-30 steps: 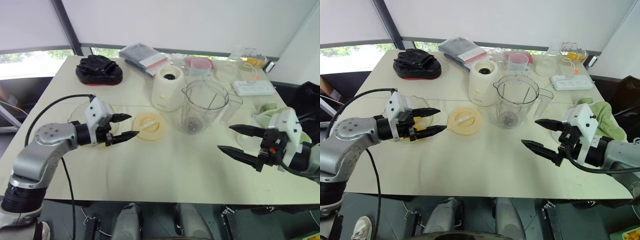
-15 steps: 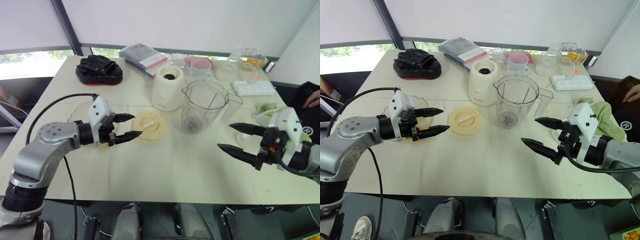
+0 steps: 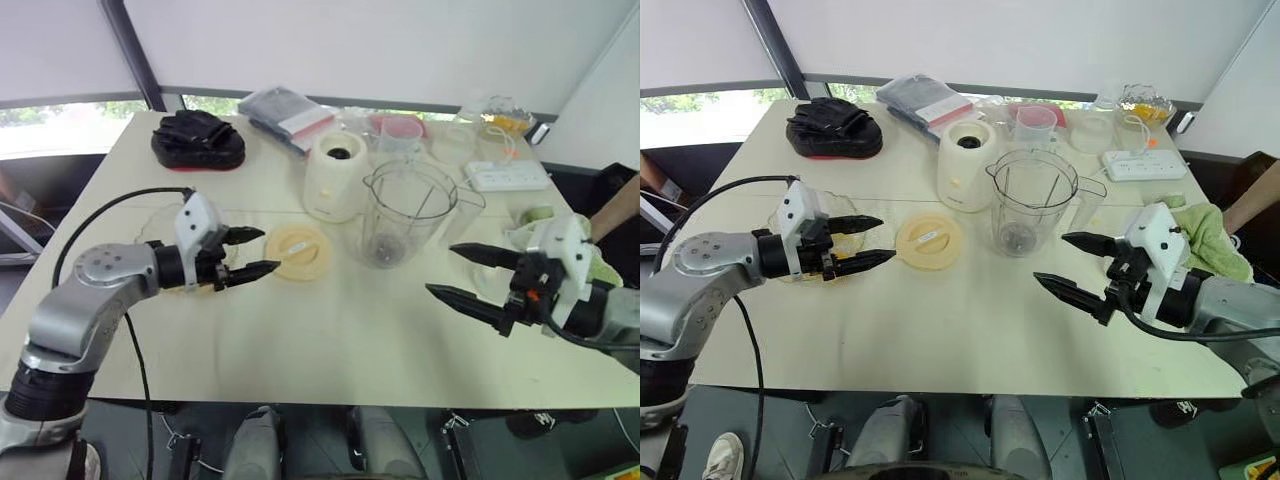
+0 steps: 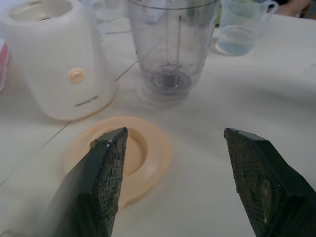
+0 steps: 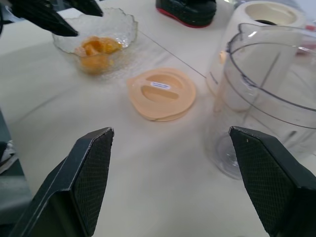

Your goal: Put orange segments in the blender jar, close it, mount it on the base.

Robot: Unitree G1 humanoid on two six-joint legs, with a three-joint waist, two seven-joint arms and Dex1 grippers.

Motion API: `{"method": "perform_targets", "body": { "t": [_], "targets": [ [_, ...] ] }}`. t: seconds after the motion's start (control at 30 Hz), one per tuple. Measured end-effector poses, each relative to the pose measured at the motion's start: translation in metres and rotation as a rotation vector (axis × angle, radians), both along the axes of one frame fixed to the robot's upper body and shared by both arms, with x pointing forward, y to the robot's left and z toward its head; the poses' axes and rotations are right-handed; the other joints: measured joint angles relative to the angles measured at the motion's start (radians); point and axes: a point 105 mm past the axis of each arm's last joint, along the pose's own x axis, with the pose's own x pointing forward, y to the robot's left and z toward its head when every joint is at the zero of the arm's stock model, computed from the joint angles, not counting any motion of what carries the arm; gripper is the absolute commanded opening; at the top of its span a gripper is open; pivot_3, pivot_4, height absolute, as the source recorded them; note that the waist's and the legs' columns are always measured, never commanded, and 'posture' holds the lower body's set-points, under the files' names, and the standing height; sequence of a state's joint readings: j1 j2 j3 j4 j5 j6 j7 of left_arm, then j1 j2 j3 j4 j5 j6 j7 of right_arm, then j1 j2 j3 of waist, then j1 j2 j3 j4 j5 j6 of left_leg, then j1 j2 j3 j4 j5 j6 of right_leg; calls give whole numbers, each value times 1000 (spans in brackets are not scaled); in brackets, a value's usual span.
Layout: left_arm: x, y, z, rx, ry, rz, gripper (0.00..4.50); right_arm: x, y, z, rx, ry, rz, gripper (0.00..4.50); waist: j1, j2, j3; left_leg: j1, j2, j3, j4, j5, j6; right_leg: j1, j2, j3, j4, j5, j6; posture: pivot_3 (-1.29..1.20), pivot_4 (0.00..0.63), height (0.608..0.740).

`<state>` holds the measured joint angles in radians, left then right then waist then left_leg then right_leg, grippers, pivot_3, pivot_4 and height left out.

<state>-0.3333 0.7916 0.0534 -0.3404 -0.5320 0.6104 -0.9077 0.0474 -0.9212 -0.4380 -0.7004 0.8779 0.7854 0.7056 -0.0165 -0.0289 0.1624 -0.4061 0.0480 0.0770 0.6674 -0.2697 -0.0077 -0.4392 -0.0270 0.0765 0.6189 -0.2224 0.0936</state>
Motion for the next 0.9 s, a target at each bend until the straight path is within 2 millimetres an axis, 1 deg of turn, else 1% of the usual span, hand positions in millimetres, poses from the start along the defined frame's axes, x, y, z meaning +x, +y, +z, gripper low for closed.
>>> {"method": "perform_targets", "body": {
  "t": [0.07,0.23,0.3,0.37,0.43,0.53,0.6,0.77,0.9],
  "targets": [
    [6,11,2,33,-8,17,3240,1,4,-1,5,1,11,3926,0,0,0,0,0,0,0,0,0,0,0,0,0,0,0,0,150,740],
    [24,52,18,146,-35,85,3240,3,16,-5,36,2,47,3926,-1,0,0,-1,0,1,0,0,0,-2,0,0,0,0,0,0,150,740],
    [31,70,23,178,-14,118,3240,5,21,-5,44,-12,62,3926,-1,0,0,-1,0,1,0,0,0,-2,0,0,0,0,0,0,150,740],
    [37,88,23,187,26,171,3240,6,25,-8,58,-18,65,3926,0,0,0,-1,0,2,0,0,0,-2,0,0,0,0,0,0,150,740],
    [43,103,16,194,90,232,3240,7,30,-13,67,-11,73,3926,0,0,0,-1,0,2,0,0,0,-2,0,0,0,0,0,0,150,740],
    [50,119,-8,246,186,332,3240,7,34,-18,76,-13,73,3926,3,-1,0,-2,0,2,0,0,0,-2,0,0,0,0,0,0,150,740],
    [62,124,-14,209,226,421,3240,7,36,-22,81,-8,67,3926,9,-3,1,-2,0,1,1,0,0,-2,0,-1,1,0,0,0,150,740],
    [85,119,-13,170,248,594,3240,3,39,-27,92,-2,55,3926,5,-5,0,-2,0,1,2,0,0,-1,0,0,1,0,1,0,150,740],
    [94,117,-25,177,300,696,3240,1,41,-27,93,-9,50,3926,-1,-5,0,-2,0,1,1,0,0,-3,1,0,4,0,1,0,150,740]
  ]
}}
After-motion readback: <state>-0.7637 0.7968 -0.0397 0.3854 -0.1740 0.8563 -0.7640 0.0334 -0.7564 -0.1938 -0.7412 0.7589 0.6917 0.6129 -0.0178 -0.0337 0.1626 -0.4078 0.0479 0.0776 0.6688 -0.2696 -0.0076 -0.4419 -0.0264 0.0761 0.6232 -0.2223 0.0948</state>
